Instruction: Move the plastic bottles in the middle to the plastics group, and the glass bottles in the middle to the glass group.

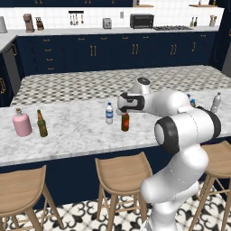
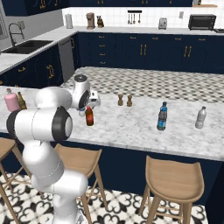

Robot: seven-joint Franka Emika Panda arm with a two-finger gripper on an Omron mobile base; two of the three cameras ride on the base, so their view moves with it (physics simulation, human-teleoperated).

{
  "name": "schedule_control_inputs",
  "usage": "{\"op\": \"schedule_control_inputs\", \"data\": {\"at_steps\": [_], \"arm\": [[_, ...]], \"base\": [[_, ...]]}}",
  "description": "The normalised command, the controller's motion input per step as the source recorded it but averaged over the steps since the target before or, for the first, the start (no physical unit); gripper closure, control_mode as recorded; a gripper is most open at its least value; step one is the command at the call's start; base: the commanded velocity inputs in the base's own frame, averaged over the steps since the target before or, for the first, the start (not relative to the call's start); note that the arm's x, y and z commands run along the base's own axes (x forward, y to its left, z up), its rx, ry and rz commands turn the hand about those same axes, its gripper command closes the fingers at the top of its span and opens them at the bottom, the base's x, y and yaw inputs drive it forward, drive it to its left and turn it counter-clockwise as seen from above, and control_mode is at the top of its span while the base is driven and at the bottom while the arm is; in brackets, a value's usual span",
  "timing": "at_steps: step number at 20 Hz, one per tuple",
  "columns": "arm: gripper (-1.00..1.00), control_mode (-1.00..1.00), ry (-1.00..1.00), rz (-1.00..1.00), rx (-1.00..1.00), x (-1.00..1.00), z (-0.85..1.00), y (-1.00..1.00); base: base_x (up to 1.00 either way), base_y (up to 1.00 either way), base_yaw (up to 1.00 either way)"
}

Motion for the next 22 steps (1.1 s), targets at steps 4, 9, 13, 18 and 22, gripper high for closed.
{"op": "schedule_control_inputs", "data": {"at_steps": [4, 9, 13, 18, 22], "arm": [[-1.0, -1.0, 0.0, 0.0, 0.0, 0.25, 0.0, 0.0], [-1.0, -1.0, 0.0, 0.0, 0.0, 0.03, -0.01, -0.04], [-1.0, -1.0, 0.0, 0.0, 0.0, 0.0, -0.01, -0.16], [-1.0, -1.0, 0.0, 0.0, 0.0, 0.15, -0.05, -0.01], [-1.0, -1.0, 0.0, 0.0, 0.0, 0.19, -0.21, 0.0]], "base": [[0.0, 0.0, 0.0], [0.0, 0.0, 0.0], [0.0, 0.0, 0.0], [0.0, 0.0, 0.0], [0.0, 0.0, 0.0]]}}
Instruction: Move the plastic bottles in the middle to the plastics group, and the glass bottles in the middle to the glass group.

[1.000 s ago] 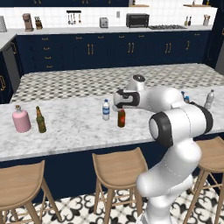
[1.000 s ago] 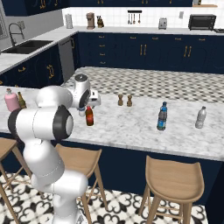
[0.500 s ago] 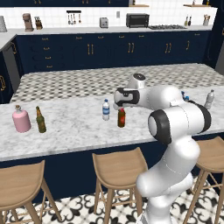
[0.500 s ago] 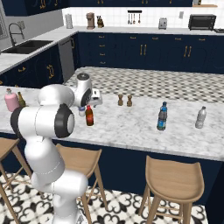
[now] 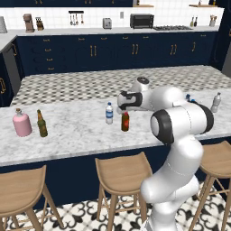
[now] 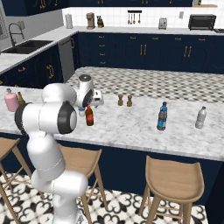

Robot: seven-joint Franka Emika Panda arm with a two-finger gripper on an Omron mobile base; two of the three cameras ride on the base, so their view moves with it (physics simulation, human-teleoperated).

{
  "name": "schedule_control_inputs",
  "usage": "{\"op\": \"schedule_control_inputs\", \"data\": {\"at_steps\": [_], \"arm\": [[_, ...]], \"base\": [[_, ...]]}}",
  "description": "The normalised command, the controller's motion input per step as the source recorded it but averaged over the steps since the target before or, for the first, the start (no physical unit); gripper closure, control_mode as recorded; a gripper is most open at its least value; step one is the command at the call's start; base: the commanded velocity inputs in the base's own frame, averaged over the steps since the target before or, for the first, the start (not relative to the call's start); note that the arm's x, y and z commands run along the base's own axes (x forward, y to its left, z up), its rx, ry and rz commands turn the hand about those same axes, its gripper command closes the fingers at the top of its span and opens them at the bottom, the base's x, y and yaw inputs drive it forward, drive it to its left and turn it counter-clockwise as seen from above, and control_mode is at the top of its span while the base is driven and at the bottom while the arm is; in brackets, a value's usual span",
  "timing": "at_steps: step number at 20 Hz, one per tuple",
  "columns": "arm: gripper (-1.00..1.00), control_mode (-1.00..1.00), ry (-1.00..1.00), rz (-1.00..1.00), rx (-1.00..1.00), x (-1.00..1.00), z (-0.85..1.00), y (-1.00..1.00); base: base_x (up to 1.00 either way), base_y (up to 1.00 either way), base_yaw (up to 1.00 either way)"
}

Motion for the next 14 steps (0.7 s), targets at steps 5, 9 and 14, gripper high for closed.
{"op": "schedule_control_inputs", "data": {"at_steps": [5, 9, 14], "arm": [[-1.0, -1.0, 0.0, 0.0, 0.0, 0.04, -0.11, 0.0], [-1.0, -1.0, 0.02, 0.0, 0.0, 0.04, -0.03, 0.09], [-1.0, -1.0, 0.05, 0.0, 0.0, 0.14, -0.06, 0.1]], "base": [[0.0, 0.0, 0.0], [0.0, 0.0, 0.0], [0.0, 0.0, 0.0]]}}
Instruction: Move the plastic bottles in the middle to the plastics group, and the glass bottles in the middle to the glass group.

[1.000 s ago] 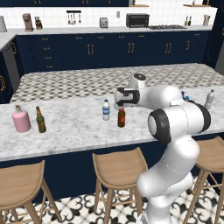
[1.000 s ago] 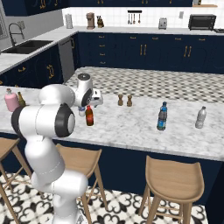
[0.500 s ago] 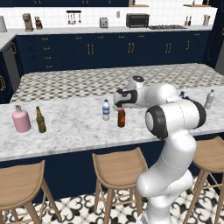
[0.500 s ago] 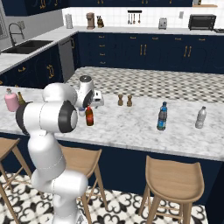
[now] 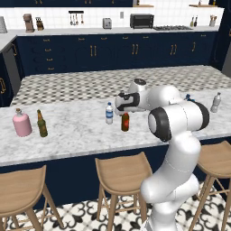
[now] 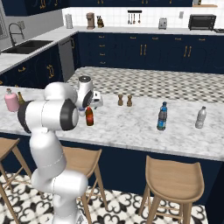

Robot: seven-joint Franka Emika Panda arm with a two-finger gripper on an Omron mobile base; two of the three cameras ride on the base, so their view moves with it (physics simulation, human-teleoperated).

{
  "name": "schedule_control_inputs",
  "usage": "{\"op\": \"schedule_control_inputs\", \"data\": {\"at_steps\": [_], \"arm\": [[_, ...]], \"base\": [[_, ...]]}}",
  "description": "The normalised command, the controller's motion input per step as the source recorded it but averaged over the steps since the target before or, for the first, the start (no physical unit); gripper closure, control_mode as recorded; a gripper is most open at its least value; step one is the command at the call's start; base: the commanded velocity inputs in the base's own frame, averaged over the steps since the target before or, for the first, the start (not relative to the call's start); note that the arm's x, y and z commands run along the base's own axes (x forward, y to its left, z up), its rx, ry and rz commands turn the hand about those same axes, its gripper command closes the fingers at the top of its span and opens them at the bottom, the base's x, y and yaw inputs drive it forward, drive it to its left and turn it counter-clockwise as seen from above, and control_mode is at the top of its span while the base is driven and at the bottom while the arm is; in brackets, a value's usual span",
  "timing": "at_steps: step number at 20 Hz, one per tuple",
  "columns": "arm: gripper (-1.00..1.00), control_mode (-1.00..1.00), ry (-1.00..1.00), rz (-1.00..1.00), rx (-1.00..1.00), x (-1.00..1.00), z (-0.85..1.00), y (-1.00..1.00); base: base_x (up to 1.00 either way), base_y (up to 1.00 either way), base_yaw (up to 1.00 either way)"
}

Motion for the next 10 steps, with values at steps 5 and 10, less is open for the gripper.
{"op": "schedule_control_inputs", "data": {"at_steps": [5, 10], "arm": [[-1.0, -1.0, 0.01, 0.0, 0.0, 0.19, -0.14, 0.0], [-1.0, -1.0, 0.0, 0.0, 0.0, 0.15, -0.05, 0.0]], "base": [[0.0, 0.0, 0.0], [0.0, 0.0, 0.0]]}}
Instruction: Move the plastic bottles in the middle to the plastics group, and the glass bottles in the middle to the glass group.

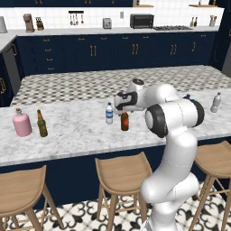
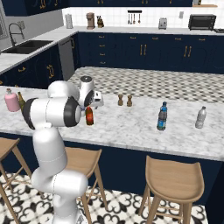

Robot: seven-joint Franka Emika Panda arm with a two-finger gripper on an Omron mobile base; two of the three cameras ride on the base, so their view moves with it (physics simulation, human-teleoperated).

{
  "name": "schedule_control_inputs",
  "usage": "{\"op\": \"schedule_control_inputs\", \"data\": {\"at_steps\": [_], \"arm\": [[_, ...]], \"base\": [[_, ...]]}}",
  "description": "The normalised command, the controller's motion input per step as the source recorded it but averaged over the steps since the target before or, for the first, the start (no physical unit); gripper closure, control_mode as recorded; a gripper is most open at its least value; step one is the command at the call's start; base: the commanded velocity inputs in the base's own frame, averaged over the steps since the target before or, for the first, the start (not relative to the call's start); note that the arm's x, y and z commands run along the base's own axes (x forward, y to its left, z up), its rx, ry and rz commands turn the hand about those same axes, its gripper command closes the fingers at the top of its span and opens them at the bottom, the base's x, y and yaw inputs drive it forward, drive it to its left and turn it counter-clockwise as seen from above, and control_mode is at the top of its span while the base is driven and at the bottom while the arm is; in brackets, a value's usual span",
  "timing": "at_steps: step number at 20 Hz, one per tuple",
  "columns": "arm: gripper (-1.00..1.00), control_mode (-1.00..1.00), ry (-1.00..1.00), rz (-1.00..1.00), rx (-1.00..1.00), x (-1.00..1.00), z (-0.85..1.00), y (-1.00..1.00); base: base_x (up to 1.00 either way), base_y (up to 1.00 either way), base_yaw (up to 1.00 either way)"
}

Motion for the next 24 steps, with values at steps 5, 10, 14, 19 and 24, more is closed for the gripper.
{"op": "schedule_control_inputs", "data": {"at_steps": [5, 10, 14, 19, 24], "arm": [[-1.0, -1.0, 0.0, 0.0, 0.01, 0.0, 0.0, 0.0], [-1.0, -1.0, 0.0, 0.0, 0.02, 0.0, 0.0, 0.0], [-1.0, -1.0, -0.01, 0.0, 0.04, 0.0, 0.0, 0.0], [-1.0, -1.0, -0.07, 0.0, 0.03, 0.0, 0.0, 0.0], [-1.0, -1.0, -0.1, 0.0, 0.04, 0.0, 0.0, 0.0]], "base": [[0.0, 0.0, 0.0], [0.0, 0.0, 0.0], [0.0, 0.0, 0.0], [0.0, 0.0, 0.0], [0.0, 0.0, 0.0]]}}
